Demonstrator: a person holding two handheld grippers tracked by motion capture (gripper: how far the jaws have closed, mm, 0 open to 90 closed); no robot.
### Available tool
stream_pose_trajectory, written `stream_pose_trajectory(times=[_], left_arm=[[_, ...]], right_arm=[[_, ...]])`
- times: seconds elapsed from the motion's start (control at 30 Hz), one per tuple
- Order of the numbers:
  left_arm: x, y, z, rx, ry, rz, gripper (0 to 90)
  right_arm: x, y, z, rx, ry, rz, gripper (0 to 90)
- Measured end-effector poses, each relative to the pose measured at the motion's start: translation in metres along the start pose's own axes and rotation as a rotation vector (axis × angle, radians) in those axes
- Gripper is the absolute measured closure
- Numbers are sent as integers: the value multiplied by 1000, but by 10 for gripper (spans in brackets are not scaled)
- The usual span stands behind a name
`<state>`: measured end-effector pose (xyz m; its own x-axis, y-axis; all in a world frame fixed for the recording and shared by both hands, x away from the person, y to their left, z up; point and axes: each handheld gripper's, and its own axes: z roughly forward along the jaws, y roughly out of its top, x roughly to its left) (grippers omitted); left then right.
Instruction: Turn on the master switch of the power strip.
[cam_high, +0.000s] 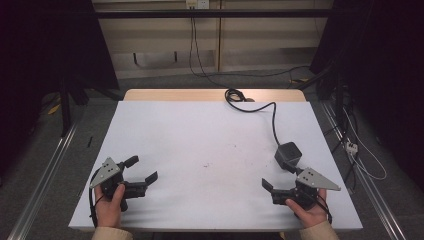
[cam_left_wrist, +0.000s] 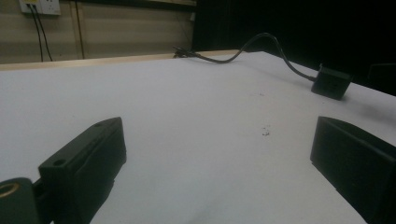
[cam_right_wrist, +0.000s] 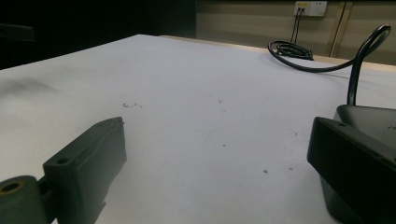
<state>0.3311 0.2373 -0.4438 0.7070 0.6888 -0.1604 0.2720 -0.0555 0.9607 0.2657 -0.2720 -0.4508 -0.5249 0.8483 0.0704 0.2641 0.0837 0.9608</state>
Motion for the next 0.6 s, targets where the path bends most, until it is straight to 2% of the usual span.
stream_pose_trajectory(times=[0.3, 0.6], left_arm=[[0, 0, 0, -7, -8, 3, 32], [0, 1, -1, -16, -6, 2, 32]], right_arm=[[-3, 0, -1, 4, -17, 1, 47], [-9, 4, -2, 4, -44, 5, 92]])
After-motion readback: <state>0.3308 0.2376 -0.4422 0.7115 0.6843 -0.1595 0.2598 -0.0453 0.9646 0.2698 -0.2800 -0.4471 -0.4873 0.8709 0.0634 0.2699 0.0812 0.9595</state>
